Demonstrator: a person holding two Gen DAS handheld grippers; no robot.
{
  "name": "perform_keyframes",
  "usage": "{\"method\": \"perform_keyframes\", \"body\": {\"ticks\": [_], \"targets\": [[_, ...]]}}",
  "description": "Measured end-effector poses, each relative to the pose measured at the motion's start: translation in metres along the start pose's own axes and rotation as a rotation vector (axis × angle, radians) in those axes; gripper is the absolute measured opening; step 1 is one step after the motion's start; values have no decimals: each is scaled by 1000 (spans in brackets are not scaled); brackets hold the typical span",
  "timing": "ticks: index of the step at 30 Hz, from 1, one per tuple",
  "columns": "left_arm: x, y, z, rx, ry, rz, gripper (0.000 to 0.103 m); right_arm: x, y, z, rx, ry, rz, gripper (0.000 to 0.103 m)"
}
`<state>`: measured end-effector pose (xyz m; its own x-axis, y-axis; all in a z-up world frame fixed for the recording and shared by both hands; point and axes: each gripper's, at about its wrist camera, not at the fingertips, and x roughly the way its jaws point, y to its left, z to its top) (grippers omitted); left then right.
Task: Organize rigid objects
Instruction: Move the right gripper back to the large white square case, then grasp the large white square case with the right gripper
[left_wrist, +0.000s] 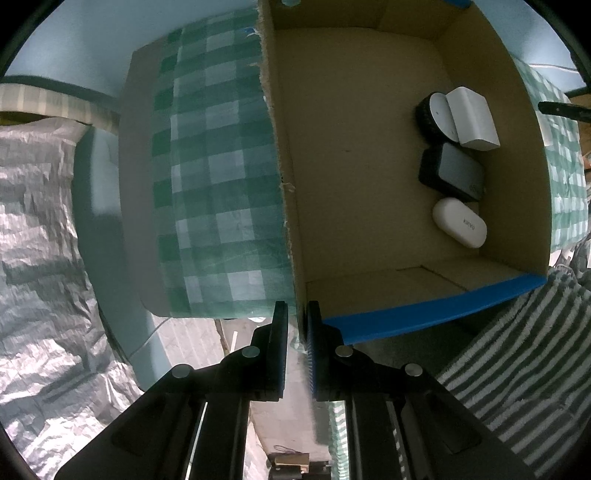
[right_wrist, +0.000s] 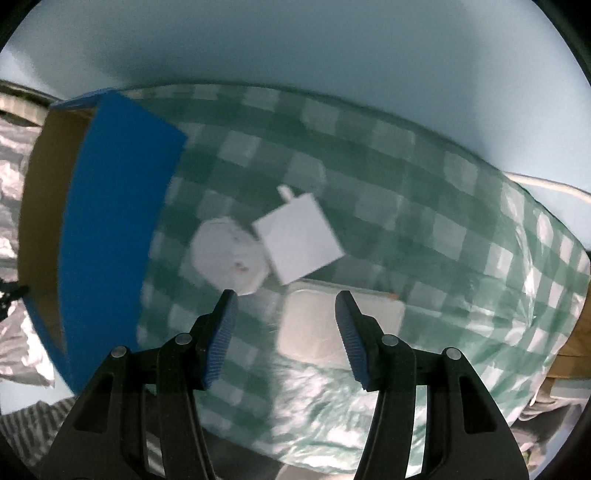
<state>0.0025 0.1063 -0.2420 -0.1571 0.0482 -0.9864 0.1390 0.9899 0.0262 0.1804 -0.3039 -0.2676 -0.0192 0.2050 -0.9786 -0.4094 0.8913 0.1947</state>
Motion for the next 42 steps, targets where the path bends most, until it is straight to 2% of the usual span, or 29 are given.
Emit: {"method": "perform_keyframes", "body": {"ticks": [9,13,16,19,25,32,37,42], "targets": [[1,0,0,-10,6,4,9,23,-26,6,20,-1,8,55],[2,0,0,-15,6,1,9,28,-33,9,39,2,30,59],[2,0,0,-17,5,-1,9,33,-37,8,36,48,31,65],[2,1,0,-16,4,-1,9,39,-41,1,29,99,27,68],[4,1,1,-6,6,-4,9,36,-52,-22,96,82,75,72],[5,-3,2,14,13,4,9,34,-50,-55,98,85,91,73],[5,-3,2,22,13,1,9,34,-38,-67,63,79,46,76],[5,-3,2,25,13,-4,9,42,-28,-60,49,107,-27,77]]}}
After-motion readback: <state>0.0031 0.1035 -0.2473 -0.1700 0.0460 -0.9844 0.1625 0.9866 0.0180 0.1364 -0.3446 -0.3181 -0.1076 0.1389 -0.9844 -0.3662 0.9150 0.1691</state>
